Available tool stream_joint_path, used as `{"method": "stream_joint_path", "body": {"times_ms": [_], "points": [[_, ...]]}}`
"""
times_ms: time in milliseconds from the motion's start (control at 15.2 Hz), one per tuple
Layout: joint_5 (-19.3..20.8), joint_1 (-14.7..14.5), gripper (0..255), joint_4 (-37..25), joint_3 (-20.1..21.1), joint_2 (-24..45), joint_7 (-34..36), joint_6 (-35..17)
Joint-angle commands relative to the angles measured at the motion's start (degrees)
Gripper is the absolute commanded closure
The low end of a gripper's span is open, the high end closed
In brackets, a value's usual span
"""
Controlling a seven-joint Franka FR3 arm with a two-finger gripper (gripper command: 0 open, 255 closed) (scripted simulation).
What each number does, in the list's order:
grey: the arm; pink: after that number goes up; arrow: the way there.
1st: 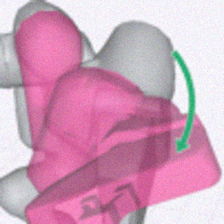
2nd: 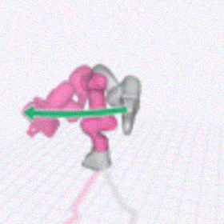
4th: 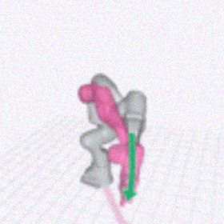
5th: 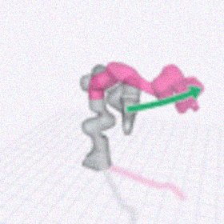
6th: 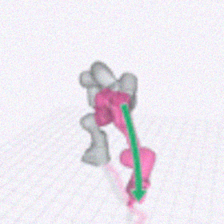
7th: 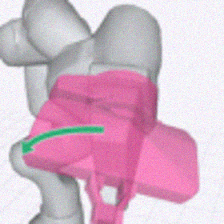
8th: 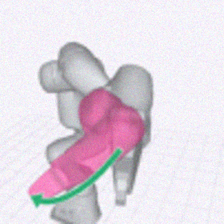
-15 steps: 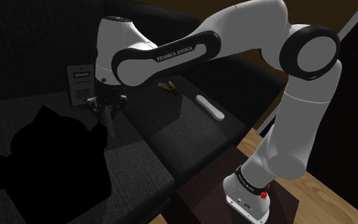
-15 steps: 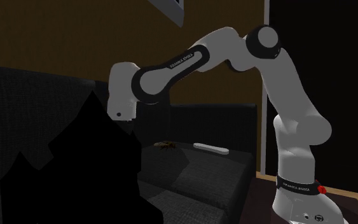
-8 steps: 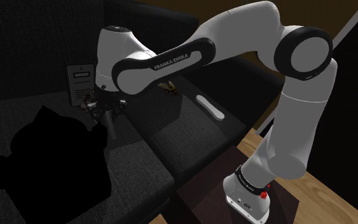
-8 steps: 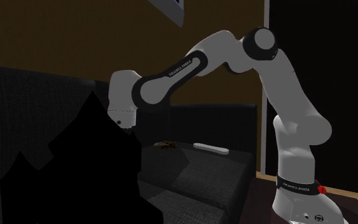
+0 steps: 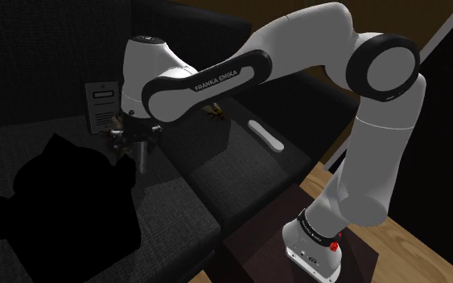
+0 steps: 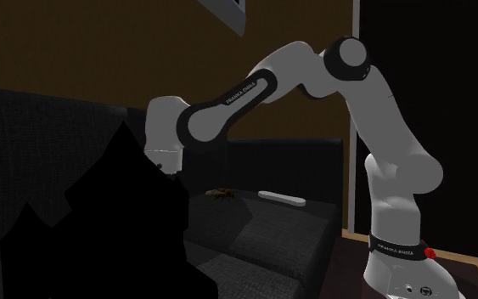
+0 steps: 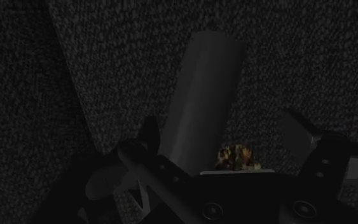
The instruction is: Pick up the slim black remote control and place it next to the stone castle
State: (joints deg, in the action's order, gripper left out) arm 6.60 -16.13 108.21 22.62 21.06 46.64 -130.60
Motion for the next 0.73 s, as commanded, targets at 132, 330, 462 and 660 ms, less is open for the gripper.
{"method": "stream_joint_path", "body": {"times_ms": [132, 330, 462, 660], "points": [[-0.55, 0.29, 0, -0.70, 0.22, -0.99, -0.44, 1.66], [-1.98, 0.95, 0, -2.41, 0.78, -3.88, -1.36, 6.06], [-1.99, 0.95, 0, -2.40, 0.78, -3.89, -1.37, 6.06], [-1.99, 0.95, 0, -2.41, 0.78, -3.89, -1.37, 6.06]]}}
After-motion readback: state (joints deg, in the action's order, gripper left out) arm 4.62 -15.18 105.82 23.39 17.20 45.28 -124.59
